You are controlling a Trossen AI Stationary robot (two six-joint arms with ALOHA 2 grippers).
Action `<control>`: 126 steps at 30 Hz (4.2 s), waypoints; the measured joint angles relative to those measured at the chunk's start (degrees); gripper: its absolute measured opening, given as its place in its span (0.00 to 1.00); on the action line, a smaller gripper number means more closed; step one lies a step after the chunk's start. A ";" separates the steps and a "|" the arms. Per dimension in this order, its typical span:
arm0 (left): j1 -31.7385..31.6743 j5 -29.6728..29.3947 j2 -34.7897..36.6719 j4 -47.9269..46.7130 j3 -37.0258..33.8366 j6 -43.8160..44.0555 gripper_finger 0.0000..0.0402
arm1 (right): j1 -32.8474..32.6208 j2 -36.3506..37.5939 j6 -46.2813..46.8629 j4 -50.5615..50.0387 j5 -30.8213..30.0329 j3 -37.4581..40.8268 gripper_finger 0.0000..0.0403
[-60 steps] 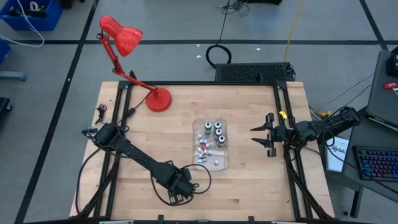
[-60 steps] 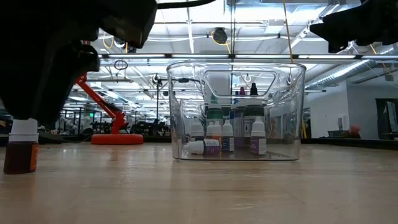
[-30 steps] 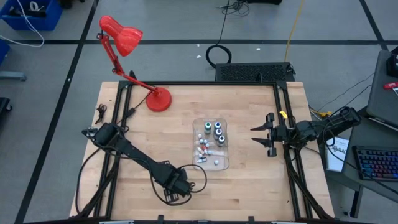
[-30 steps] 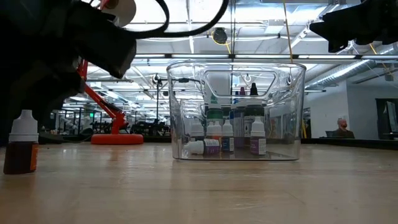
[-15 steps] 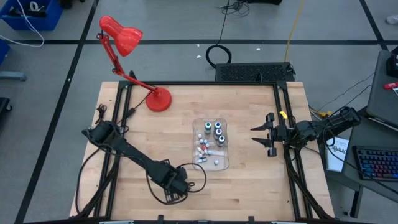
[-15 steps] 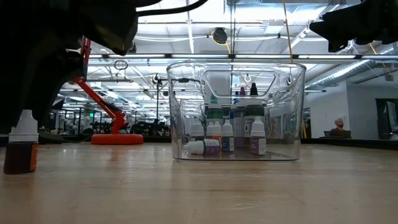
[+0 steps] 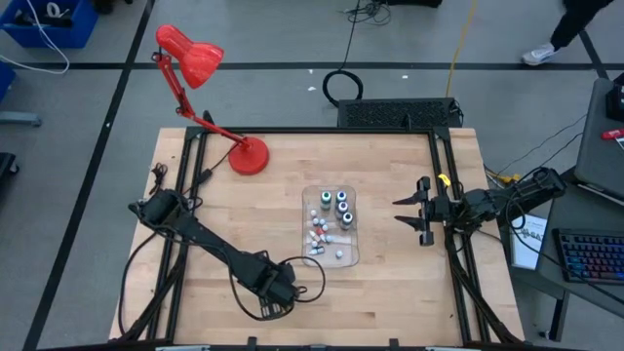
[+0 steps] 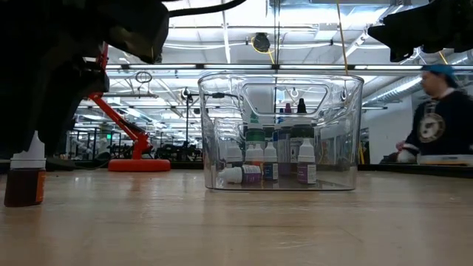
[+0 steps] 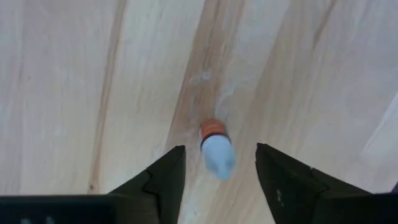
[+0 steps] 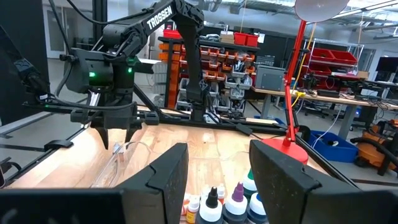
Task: Pick & Place food coloring
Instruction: Put the orange food coloring bottle into the transparent container
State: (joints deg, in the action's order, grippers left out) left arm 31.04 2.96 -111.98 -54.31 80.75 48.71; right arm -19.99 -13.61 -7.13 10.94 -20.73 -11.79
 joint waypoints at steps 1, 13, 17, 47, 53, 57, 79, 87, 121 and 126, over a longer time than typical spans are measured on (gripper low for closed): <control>-0.07 0.02 0.00 0.34 0.00 -0.20 0.47 | 0.01 0.00 0.00 0.00 0.00 0.00 0.40; -0.59 1.07 0.00 0.67 0.00 -0.10 0.12 | 0.02 0.00 -0.01 -0.02 0.02 0.00 0.40; -0.65 0.24 0.00 0.64 0.02 1.03 0.15 | 0.01 0.00 -0.01 -0.02 0.04 0.00 0.40; -0.43 0.04 -0.07 -1.06 -0.04 4.23 0.40 | 0.02 0.00 0.01 -0.02 0.07 0.00 0.40; -0.43 0.04 -0.07 -0.81 -0.21 4.35 0.40 | 0.02 0.00 0.01 -0.02 0.07 0.00 0.40; -0.44 0.60 -0.13 0.94 -1.88 4.54 0.40 | 0.01 -0.02 0.01 -0.03 0.07 0.00 0.40; -0.87 1.49 -0.13 2.20 -2.93 2.00 0.40 | 0.00 -0.02 -0.02 -0.02 0.07 0.02 0.40; -0.93 1.53 -0.13 2.17 -2.91 0.17 0.22 | 0.01 -0.02 -0.03 -0.02 0.07 0.02 0.40; -27.93 -1.67 -3.99 -19.35 29.65 -41.46 0.15 | 0.02 -0.02 -0.13 -0.59 0.07 0.02 0.40; -28.17 1.57 -7.84 -18.34 28.87 -43.79 0.15 | 0.00 -0.02 -0.31 -0.96 0.07 0.02 0.40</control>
State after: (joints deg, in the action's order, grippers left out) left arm 2.87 4.53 -119.82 -72.65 109.62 4.91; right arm -19.99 -13.63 -7.44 9.98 -20.67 -11.77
